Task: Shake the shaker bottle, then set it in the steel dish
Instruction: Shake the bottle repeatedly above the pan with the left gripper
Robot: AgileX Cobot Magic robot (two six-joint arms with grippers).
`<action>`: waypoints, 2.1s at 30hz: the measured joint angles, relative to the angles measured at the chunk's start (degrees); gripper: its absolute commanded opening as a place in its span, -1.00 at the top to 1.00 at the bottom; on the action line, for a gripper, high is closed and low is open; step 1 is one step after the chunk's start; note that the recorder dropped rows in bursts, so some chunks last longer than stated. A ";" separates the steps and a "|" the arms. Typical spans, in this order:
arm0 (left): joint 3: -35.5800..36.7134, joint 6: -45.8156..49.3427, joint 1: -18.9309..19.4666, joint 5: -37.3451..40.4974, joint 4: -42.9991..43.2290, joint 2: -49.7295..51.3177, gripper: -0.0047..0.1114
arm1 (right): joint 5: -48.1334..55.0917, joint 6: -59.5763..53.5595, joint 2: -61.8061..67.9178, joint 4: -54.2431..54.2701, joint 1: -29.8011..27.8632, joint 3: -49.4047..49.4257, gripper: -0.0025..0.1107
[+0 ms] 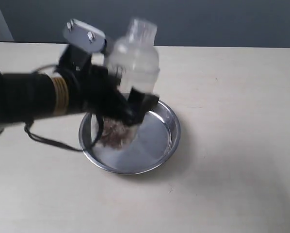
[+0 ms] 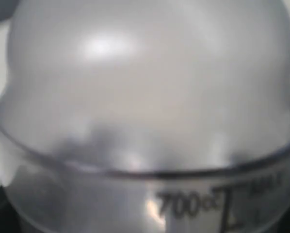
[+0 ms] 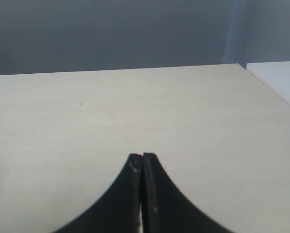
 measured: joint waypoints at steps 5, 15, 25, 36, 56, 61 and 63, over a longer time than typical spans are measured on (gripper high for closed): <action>-2.41 0.53 -0.28 -7.84 0.43 -4.43 0.91 | 0.00 0.00 0.00 0.00 0.00 0.00 0.97; -6.59 1.03 -0.55 -9.16 3.49 -8.29 0.91 | 0.00 0.00 0.00 0.00 0.00 0.00 0.97; -1.78 -3.28 -0.59 -8.98 3.20 -2.92 0.91 | 0.00 0.00 0.00 0.00 0.00 0.00 0.97; -2.26 -1.79 -0.61 -0.70 4.89 -2.26 0.91 | 0.00 0.00 0.00 0.00 0.00 0.00 0.97; -1.05 0.81 -1.62 -2.86 -1.44 1.41 0.91 | -0.01 0.00 0.00 0.00 0.00 0.00 0.97; 0.27 2.70 -1.68 -6.20 -1.71 5.23 0.91 | -0.01 0.00 0.00 0.00 0.00 0.00 0.97; -0.84 3.93 -1.30 -2.19 -1.71 4.02 0.91 | -0.01 0.00 0.00 0.00 0.00 0.00 0.97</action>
